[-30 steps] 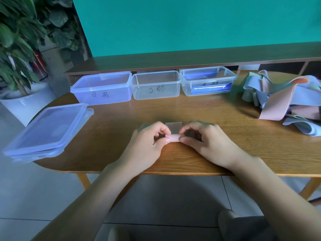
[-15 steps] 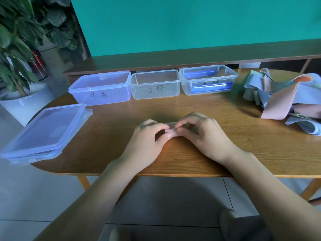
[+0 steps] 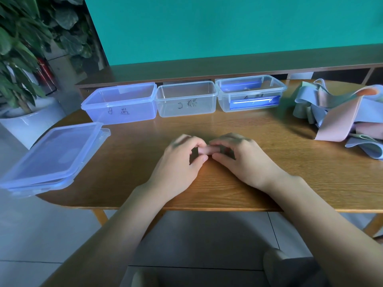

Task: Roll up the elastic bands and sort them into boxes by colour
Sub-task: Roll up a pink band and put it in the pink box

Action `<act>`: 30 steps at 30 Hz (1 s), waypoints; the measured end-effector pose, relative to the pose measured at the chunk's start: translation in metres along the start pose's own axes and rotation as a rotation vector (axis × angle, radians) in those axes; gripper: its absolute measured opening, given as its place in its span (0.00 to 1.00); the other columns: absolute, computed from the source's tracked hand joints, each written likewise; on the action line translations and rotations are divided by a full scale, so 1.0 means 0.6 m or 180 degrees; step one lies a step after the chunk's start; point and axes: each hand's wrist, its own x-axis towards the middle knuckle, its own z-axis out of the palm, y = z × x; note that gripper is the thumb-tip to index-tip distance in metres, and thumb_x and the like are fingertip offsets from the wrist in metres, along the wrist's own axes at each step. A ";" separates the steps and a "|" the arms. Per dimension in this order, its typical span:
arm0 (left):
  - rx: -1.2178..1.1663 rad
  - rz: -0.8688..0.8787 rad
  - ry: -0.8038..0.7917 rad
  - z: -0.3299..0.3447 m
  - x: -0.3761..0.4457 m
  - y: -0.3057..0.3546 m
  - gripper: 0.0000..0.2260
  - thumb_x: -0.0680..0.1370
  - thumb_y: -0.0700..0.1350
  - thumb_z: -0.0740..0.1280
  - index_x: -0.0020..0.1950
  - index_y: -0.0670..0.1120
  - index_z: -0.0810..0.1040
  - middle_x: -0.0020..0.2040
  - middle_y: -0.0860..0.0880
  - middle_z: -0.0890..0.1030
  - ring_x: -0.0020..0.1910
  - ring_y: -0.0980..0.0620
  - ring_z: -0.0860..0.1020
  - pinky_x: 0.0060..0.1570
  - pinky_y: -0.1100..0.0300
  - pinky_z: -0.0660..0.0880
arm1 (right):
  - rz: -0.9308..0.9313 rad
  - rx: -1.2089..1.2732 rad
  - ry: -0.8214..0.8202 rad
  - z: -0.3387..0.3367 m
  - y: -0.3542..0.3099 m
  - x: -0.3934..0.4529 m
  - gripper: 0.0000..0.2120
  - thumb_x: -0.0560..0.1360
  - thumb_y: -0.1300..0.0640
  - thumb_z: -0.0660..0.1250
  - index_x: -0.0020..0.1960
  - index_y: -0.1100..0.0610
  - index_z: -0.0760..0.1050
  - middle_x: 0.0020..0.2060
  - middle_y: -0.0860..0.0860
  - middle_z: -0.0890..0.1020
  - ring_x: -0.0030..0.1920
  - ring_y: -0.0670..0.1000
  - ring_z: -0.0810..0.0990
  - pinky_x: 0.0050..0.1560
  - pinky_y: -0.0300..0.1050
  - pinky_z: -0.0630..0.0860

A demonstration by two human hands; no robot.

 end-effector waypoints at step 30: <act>-0.0468 -0.0036 -0.0109 0.010 0.091 -0.041 0.09 0.80 0.49 0.68 0.60 0.54 0.78 0.53 0.59 0.80 0.51 0.64 0.75 0.46 0.76 0.67 | 0.0480 0.0531 -0.0268 -0.027 0.037 0.084 0.17 0.79 0.47 0.70 0.66 0.49 0.77 0.52 0.42 0.82 0.50 0.38 0.80 0.53 0.30 0.73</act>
